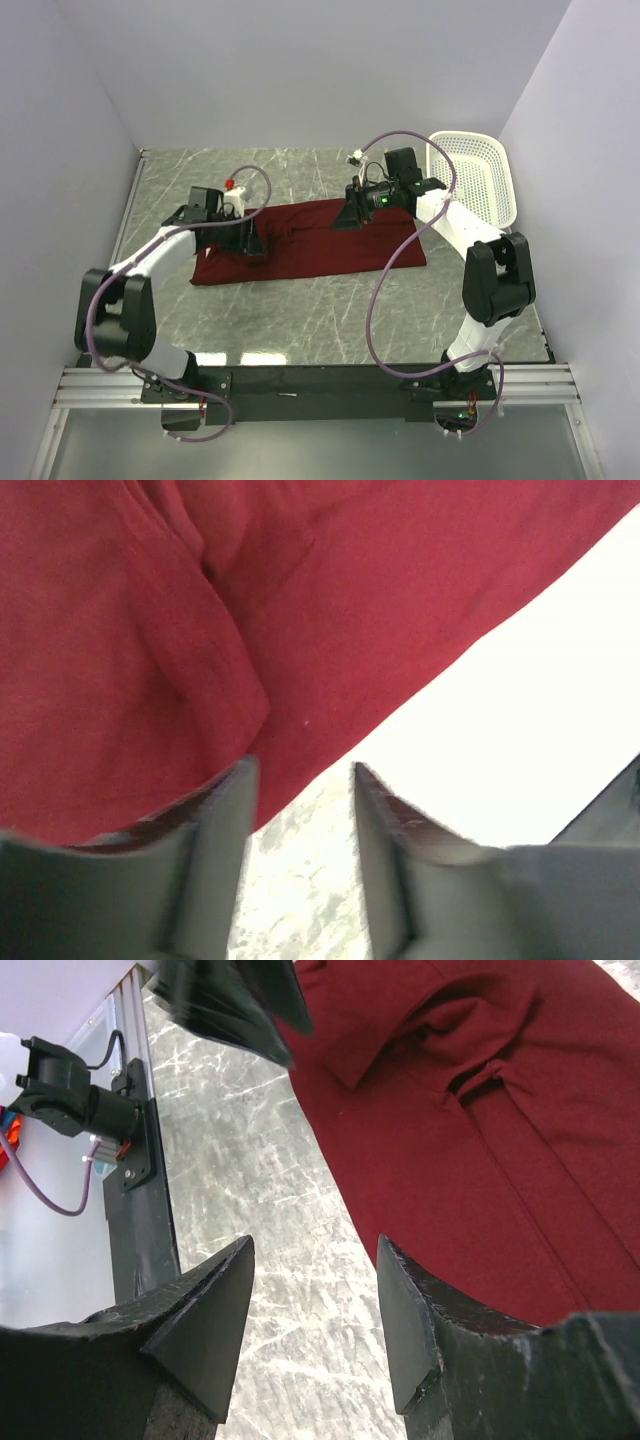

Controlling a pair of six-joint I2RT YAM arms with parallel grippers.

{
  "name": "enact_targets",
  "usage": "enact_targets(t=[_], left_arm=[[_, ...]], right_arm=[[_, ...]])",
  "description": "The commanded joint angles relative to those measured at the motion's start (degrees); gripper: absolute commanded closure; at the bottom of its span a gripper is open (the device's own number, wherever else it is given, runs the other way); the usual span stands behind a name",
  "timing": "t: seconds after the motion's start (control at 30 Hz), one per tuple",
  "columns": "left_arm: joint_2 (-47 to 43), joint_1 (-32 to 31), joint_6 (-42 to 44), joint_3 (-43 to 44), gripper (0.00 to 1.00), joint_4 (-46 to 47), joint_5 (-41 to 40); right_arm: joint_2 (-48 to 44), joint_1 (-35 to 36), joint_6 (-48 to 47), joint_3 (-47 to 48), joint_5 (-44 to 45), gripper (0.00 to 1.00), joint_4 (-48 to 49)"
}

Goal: Fold and stack the t-shirts
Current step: Fold the tshirt

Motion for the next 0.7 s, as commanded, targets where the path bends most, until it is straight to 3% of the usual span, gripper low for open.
enact_targets(t=[0.0,0.1,0.4,0.67], left_arm=[[-6.7,0.2,-1.6,2.6,0.47,1.0,-2.8],[-6.1,0.0,-6.2,4.7,0.41,1.8,-7.9],[4.5,-7.9,-9.4,12.9,0.45,-2.4,-30.9],[12.4,-14.2,-9.4,20.8,0.51,-5.6,-44.8]], right_arm=[[-0.2,0.2,-1.1,1.7,-1.0,0.41,0.3],[0.0,0.3,-1.2,1.7,-1.0,0.41,0.1],[-0.3,0.2,-1.1,1.5,-0.9,0.4,0.2],[0.5,0.2,-1.5,1.7,-0.8,0.4,-0.1]])
